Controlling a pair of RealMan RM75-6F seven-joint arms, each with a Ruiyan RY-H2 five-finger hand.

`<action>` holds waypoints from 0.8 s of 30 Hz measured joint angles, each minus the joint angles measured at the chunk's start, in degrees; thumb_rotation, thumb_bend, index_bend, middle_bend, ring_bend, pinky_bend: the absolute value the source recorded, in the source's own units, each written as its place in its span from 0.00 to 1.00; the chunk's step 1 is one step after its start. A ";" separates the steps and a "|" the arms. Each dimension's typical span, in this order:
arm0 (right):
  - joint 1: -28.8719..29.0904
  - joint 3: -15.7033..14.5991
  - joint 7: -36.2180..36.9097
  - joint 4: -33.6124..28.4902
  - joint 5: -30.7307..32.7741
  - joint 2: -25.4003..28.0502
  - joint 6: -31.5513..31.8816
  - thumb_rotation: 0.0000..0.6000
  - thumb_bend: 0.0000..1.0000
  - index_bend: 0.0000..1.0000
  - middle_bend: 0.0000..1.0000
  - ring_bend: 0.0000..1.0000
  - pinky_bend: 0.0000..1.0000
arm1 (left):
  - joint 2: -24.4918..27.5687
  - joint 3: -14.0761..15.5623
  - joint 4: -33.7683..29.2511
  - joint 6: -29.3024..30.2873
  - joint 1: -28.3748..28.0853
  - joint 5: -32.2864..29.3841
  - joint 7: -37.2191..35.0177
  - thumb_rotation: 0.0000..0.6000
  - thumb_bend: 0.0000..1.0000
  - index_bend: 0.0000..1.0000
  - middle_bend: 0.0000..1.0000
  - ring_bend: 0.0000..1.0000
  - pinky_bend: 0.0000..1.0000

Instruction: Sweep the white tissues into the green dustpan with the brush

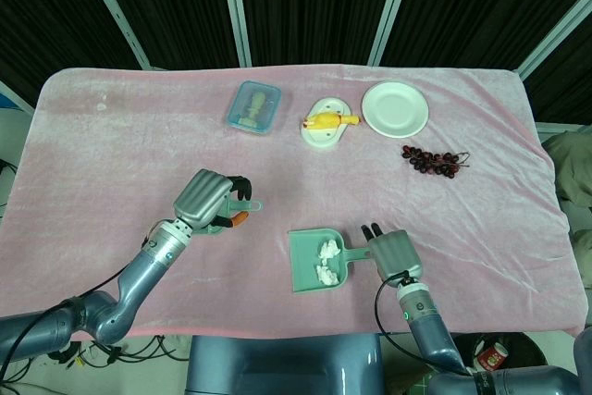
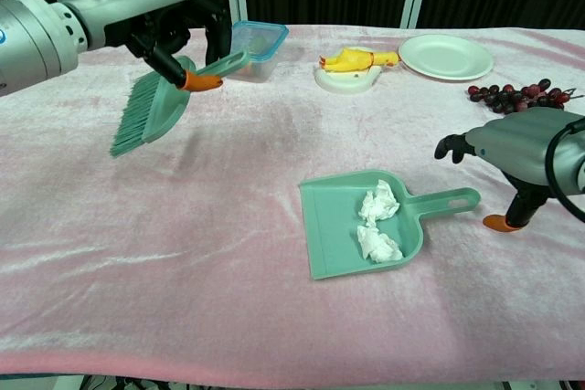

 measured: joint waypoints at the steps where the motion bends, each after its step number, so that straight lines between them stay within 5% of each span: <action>1: -0.17 -0.07 0.27 -0.20 -0.36 0.41 0.15 1.00 0.20 0.17 0.18 0.65 0.77 | 0.39 0.41 -0.55 -0.76 -0.14 -1.73 2.60 1.00 0.41 0.62 0.67 0.86 1.00; 13: -1.69 0.00 3.99 -1.78 -2.07 5.27 -0.19 1.00 0.20 0.16 0.18 0.65 0.77 | -0.09 8.22 -2.93 -2.09 -2.18 -21.80 31.23 1.00 0.41 0.61 0.66 0.86 1.00; 19: -2.06 0.16 5.12 -1.58 -2.23 6.25 -1.04 1.00 0.20 0.16 0.18 0.65 0.77 | -2.25 10.78 -0.53 -1.79 -1.79 -23.70 32.55 1.00 0.36 0.57 0.63 0.86 1.00; 24: -2.18 0.27 5.37 -1.61 -2.47 6.50 -1.36 1.00 0.20 0.16 0.18 0.65 0.77 | -3.06 11.26 1.09 -1.58 -1.09 -22.55 31.20 1.00 0.24 0.46 0.51 0.86 1.00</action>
